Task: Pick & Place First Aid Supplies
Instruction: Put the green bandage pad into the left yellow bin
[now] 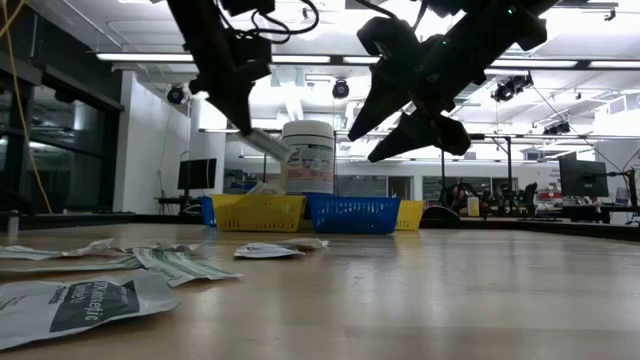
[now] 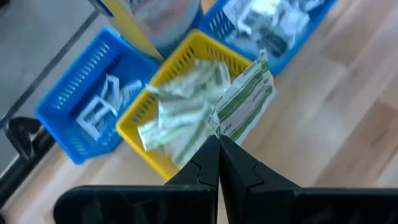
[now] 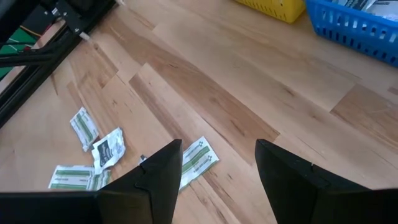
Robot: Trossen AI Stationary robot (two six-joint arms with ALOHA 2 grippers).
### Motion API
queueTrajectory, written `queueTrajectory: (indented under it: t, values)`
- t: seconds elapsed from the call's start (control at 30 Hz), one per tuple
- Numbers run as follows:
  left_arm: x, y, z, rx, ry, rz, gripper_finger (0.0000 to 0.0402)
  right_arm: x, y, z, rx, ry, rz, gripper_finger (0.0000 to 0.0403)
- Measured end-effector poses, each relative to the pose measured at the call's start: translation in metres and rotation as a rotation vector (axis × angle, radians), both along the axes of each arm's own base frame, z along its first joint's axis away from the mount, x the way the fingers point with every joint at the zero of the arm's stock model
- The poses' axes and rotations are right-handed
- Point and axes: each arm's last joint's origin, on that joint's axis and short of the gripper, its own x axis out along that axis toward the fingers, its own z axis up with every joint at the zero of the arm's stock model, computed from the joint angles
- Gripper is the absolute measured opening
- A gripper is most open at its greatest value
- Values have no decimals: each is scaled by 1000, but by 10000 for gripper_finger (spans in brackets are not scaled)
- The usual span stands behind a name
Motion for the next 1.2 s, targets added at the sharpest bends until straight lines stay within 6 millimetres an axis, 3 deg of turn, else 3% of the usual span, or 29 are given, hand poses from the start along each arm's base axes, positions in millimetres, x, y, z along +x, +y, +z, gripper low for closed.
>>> queueTrajectory:
  t: [0.27, 0.57, 0.73, 1.03, 1.2]
  values:
    - [4, 45, -4, -68, -80, 56, 0, 0, 0, 0, -14, 0, 6, 197]
    - [1, 89, -27, -267, -81, 84, 0, 0, 0, 0, -26, 7, 8, 197]
    - [3, 95, -39, -304, -56, 93, 0, 0, -1, 0, -31, 8, 10, 197]
    - [4, 97, -39, -284, -71, 109, 2, 0, -1, 0, -29, 9, 12, 197]
    - [3, 96, -39, -306, -61, 100, 36, 0, -1, 0, -29, 9, 12, 197]
